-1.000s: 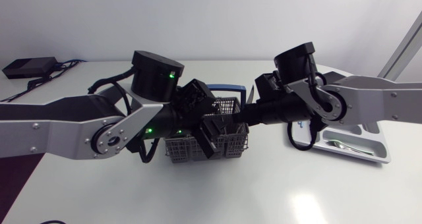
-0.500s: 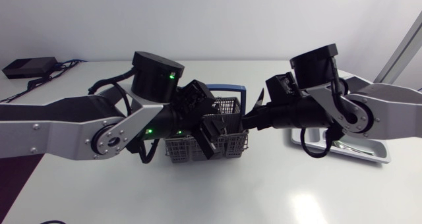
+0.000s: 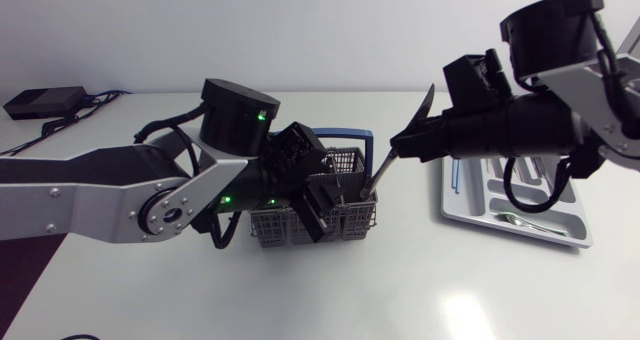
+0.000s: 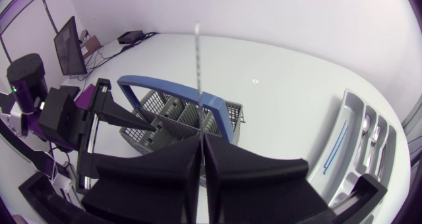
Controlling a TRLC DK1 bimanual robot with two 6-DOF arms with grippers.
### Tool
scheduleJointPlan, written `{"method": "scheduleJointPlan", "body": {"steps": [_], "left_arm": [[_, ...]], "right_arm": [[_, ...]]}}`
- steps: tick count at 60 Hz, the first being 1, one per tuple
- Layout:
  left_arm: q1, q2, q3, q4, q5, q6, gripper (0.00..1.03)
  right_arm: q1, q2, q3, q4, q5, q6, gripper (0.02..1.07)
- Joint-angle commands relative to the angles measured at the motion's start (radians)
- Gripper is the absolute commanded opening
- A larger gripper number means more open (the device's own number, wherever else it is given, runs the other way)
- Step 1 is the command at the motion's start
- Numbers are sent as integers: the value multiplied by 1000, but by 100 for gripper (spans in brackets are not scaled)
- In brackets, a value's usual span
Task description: Sort the cutlery from the basket into the organizer compartments.
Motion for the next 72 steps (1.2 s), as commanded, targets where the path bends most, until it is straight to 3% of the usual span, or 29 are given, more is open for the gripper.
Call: {"method": "scheduleJointPlan", "body": {"steps": [1,9,15,28,40,45,53,72], "left_arm": [[-11,12,29,-7,9,9,60],[-14,13,56,-27,13,12,63],[-1,13,90,-70,81,12,68],[80,6,151,-206,355,29,79],[129,16,199,-298,520,61,85],[134,26,214,-314,550,66,85],[161,66,265,-375,679,79,85],[132,104,306,-476,790,132,84]], "right_arm": [[-13,-21,60,-35,-21,-16,8],[-18,-41,118,-98,-44,-22,8],[-30,-64,137,-133,-86,-37,8],[-84,-108,126,-166,-199,-79,8],[-101,-139,140,-207,-290,-96,8],[-99,-150,141,-219,-325,-96,8],[-99,-163,140,-227,-362,-94,8],[-110,-170,135,-210,-446,-42,8]]}}
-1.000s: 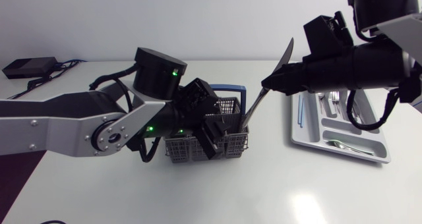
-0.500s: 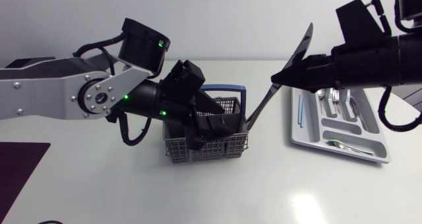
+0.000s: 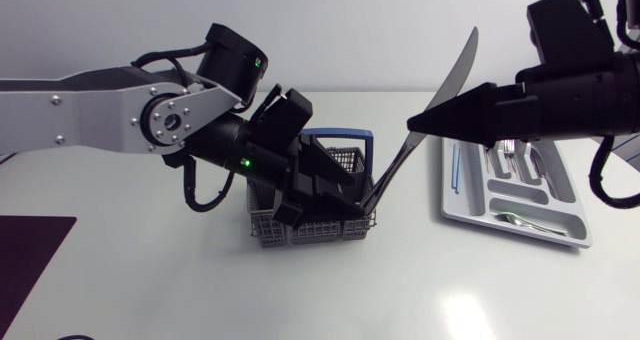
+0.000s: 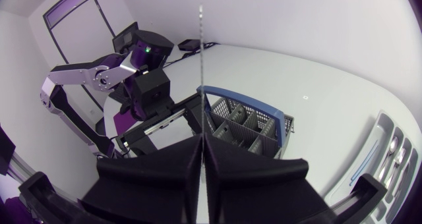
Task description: Sort the cutlery from the basket into the organizer compartments.
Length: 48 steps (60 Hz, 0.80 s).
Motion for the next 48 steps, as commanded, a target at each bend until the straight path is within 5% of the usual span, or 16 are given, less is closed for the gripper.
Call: {"method": "scheduleJointPlan", "body": {"steps": [1,29,48], "left_arm": [[-16,24,46,-19,43,25,82],[-41,36,69,-77,180,25,58],[-33,47,86,-94,204,24,23]], "right_arm": [[-12,-13,25,26,-21,35,8],[-16,-27,-41,124,-125,127,8],[-24,-30,-44,127,-150,128,8]]}}
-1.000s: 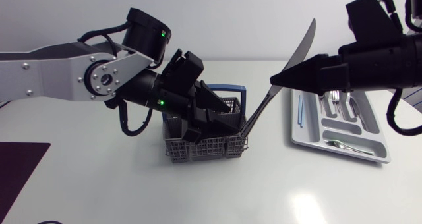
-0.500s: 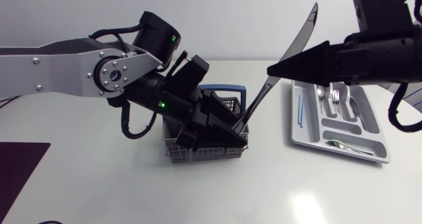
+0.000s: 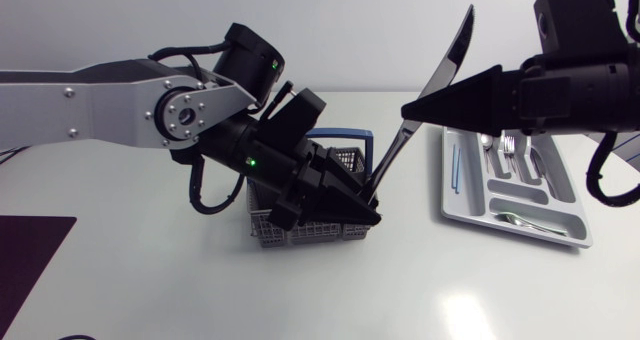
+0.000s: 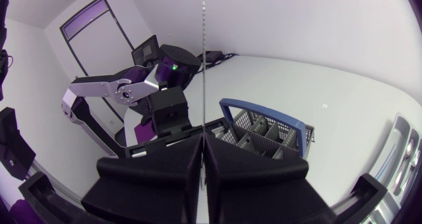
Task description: Sort the cutlery from the basket into the organizer compartments.
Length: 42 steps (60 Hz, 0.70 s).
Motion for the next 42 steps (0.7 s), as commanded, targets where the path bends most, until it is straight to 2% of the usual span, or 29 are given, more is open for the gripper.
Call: {"method": "scheduleJointPlan", "body": {"steps": [1,5,11,29,39,42], "left_arm": [[4,19,36,-14,25,19,21],[4,19,38,-16,25,18,20],[9,20,41,-16,31,18,3],[21,17,58,-42,50,9,3],[27,-3,64,-47,53,1,3],[29,-4,69,-45,53,-5,3]], "right_arm": [[-10,-12,-17,19,-15,26,8],[-10,-15,-20,19,-17,25,8],[-10,-23,-24,19,-26,26,8],[-10,-32,-43,30,-51,26,9],[-6,-53,-64,33,-78,5,47],[7,-58,-69,30,-84,-6,56]]}}
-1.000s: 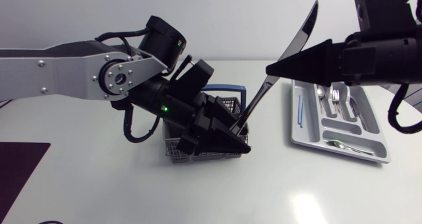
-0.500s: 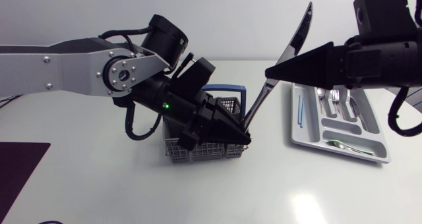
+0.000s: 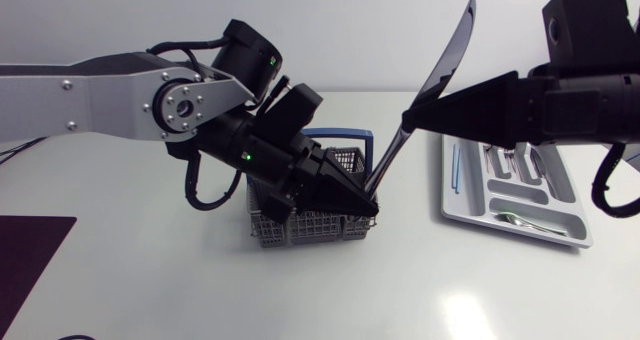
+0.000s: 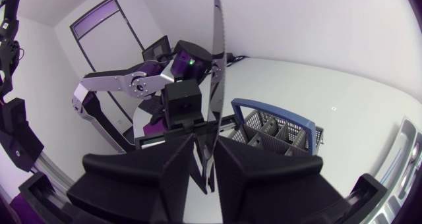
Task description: Sort the cutlery from the basket into the organizer compartments.
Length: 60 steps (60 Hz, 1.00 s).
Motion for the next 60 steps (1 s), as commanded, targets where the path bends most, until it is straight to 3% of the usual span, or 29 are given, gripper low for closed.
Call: {"method": "scheduleJointPlan", "body": {"steps": [1,7,13,28,51,54,60], "left_arm": [[13,-8,50,-2,16,-18,3],[17,-8,61,-2,18,-29,3],[17,-9,72,-2,21,-38,3],[13,-9,84,-2,25,-54,3],[17,-9,79,-2,32,-52,3],[17,-9,79,-2,32,-52,3],[17,-9,79,-2,32,-54,3]], "right_arm": [[11,-19,-28,5,-19,-9,57],[12,-28,-43,6,-19,-23,62],[34,-32,-66,6,-18,-49,56],[62,-3,-109,95,8,-50,55],[92,28,-140,201,30,-18,37],[94,28,-141,210,31,-12,28],[98,28,-143,223,33,-1,20]]}}
